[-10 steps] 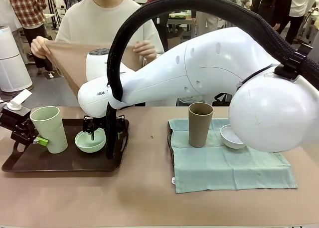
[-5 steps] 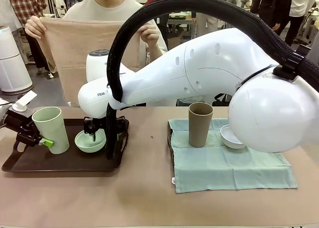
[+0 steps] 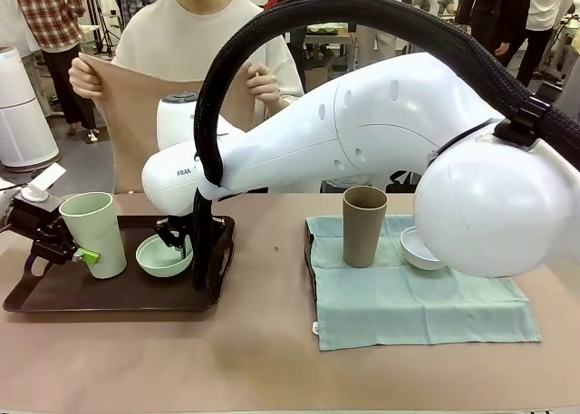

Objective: Set up a tray with a mat and arrange the tableware.
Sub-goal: Pick up the Picnic Bowl and Reusable plastic cup from the Handle tray in front of the human's position and hold them in the air.

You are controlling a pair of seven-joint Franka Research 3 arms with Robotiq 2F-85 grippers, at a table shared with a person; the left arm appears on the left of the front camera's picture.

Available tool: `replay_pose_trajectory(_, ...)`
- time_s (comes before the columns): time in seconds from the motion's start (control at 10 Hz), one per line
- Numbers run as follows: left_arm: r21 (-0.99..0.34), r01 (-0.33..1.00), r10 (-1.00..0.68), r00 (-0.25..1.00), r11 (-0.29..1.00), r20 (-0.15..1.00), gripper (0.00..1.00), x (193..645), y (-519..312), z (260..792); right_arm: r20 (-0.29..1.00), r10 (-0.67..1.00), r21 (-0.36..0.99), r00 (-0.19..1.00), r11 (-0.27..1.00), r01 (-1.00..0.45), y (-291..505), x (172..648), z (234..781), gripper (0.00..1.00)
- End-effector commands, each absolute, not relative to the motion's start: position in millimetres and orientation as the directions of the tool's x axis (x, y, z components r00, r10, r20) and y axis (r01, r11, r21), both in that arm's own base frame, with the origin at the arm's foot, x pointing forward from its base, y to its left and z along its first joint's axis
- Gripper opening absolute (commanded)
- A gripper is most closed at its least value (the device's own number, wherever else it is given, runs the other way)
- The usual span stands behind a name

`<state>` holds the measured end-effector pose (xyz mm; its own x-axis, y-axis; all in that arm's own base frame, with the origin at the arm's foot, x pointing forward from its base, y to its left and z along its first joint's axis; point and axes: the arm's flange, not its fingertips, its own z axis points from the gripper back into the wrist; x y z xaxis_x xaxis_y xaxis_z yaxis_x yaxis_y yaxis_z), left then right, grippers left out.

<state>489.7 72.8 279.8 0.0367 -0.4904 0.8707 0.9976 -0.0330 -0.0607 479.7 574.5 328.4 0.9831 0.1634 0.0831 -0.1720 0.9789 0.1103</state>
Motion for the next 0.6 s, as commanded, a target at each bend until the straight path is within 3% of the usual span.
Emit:
replay_pose_trajectory(0.0, -0.022, 1.0, -0.471, 0.017, -0.005, 0.882, 0.28, 485, 76, 287, 0.098, 0.169, 0.113, 0.981, 0.977, -0.18, 580, 485, 331, 0.0)
replay_pose_trajectory(0.1, -0.019, 1.0, -0.474, 0.018, 0.003, 0.881, 0.0, 484, 79, 290, 0.102, 0.168, 0.111, 0.98, 0.978, -0.179, 579, 483, 335, 0.0)
replay_pose_trajectory(0.2, -0.017, 1.0, -0.475, 0.02, 0.012, 0.88, 0.27, 483, 83, 297, 0.108, 0.17, 0.11, 0.98, 0.977, -0.182, 577, 480, 341, 0.0)
replay_pose_trajectory(0.3, -0.001, 1.0, -0.482, 0.012, 0.023, 0.876, 0.0, 481, 86, 310, 0.111, 0.165, 0.105, 0.98, 0.979, -0.177, 572, 477, 352, 0.0)
replay_pose_trajectory(0.5, 0.017, 0.999, -0.491, 0.004, 0.038, 0.871, 0.0, 473, 94, 349, 0.107, 0.159, 0.099, 0.981, 0.98, -0.17, 562, 460, 386, 0.0)
